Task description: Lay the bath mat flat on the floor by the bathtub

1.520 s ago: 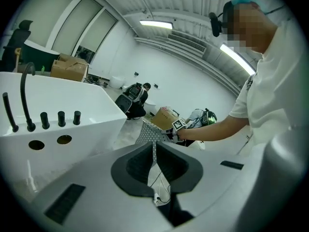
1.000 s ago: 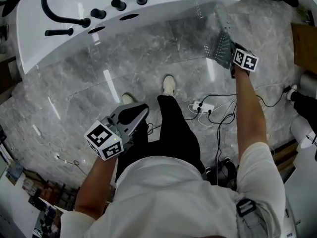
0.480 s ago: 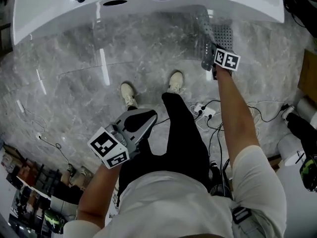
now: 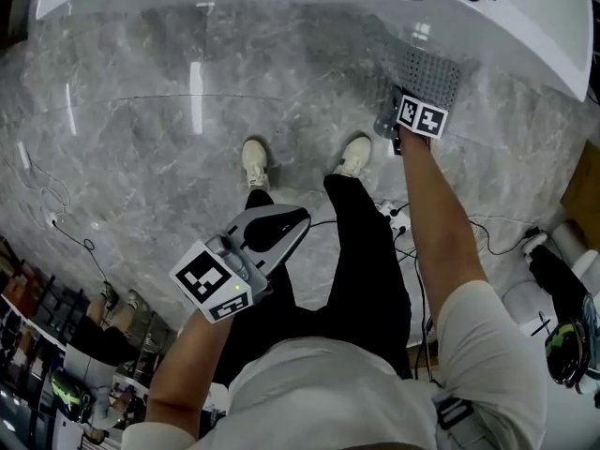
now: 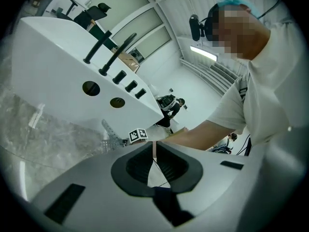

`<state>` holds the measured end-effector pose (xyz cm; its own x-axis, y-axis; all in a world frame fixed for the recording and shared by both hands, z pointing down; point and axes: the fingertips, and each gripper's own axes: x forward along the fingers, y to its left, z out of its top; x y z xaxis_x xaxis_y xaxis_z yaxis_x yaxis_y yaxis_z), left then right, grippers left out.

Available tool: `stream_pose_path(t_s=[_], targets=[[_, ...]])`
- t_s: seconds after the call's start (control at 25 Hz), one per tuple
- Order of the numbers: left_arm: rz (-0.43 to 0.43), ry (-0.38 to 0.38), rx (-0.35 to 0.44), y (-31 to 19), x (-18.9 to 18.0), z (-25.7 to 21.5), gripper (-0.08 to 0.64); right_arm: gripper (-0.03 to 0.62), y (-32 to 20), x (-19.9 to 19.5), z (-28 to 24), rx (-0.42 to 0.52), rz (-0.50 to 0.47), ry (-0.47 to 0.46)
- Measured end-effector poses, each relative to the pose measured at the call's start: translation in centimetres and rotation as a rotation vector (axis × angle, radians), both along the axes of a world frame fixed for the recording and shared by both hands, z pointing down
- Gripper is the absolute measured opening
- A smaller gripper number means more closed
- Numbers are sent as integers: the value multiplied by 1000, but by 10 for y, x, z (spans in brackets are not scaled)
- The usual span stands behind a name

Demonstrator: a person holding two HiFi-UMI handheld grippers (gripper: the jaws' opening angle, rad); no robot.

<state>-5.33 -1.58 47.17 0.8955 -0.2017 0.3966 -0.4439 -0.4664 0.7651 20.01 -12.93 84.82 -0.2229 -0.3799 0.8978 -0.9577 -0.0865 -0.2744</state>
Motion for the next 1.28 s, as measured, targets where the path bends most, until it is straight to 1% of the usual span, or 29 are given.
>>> stream_pose_path(t_s=[0.32, 0.52, 0.68, 0.84, 1.04, 1.24, 1.28], targets=[[-73, 6, 2, -2, -67, 16, 34, 49, -33, -88, 20, -6, -76, 6], [-106, 13, 2, -2, -95, 23, 34, 51, -53, -144, 27, 1, -131, -15], [-121, 18, 7, 0, -114, 27, 34, 54, -66, -189, 34, 1, -156, -39], [-140, 21, -4, 2, -137, 32, 34, 61, -76, -231, 39, -3, -189, -49], [-155, 22, -6, 1, -158, 36, 34, 77, -87, -264, 43, -4, -206, -86], [-168, 25, -8, 7, -178, 37, 34, 116, -91, -279, 39, -1, -210, -66], [-165, 27, -8, 7, -181, 37, 35, 92, -90, -281, 38, -2, -207, -62]])
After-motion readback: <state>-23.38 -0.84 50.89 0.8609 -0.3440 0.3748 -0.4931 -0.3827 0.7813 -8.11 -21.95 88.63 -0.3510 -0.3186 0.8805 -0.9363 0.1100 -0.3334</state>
